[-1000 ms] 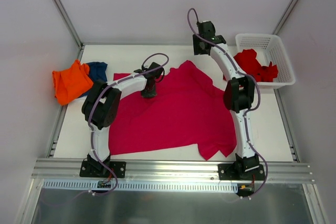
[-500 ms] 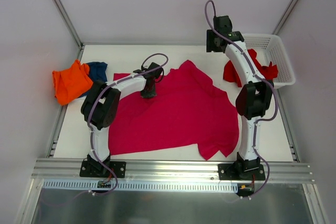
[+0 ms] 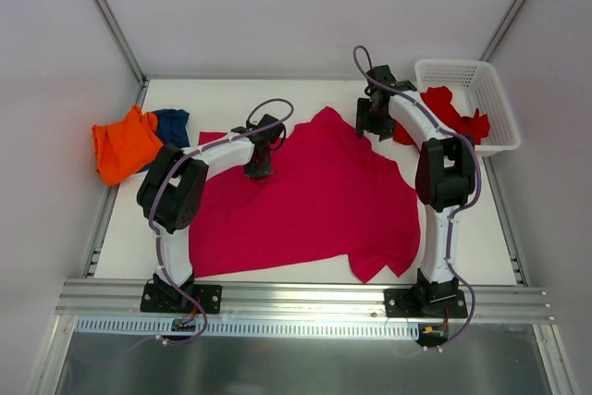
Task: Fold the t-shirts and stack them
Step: Flatten the tshirt out
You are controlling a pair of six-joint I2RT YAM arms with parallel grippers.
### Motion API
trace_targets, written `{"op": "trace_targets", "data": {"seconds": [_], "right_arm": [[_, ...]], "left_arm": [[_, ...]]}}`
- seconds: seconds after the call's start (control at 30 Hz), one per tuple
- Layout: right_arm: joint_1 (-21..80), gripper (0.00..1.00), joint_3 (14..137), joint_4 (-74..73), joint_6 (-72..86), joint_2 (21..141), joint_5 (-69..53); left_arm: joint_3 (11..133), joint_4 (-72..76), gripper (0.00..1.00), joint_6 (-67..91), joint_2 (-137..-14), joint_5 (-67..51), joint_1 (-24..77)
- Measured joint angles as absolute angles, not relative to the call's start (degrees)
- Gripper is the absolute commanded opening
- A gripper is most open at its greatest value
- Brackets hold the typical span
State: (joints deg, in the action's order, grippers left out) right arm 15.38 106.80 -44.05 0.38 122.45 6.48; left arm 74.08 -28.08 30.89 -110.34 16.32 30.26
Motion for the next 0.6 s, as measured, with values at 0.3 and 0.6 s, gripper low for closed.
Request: {"op": "trace_targets", "data": {"seconds": [0.3, 0.6], "right_arm": [[14.5, 0.55, 105.4, -43.3, 3.5, 124.0, 2.2], [13.5, 0.43, 105.9, -43.1, 5.0, 129.4, -0.8]], "left_arm": [[72.6, -28.1, 0.08, 30.9, -109.2, 15.4, 30.3], [72.4, -28.1, 0.08, 30.9, -108.9, 15.2, 30.3]]}}
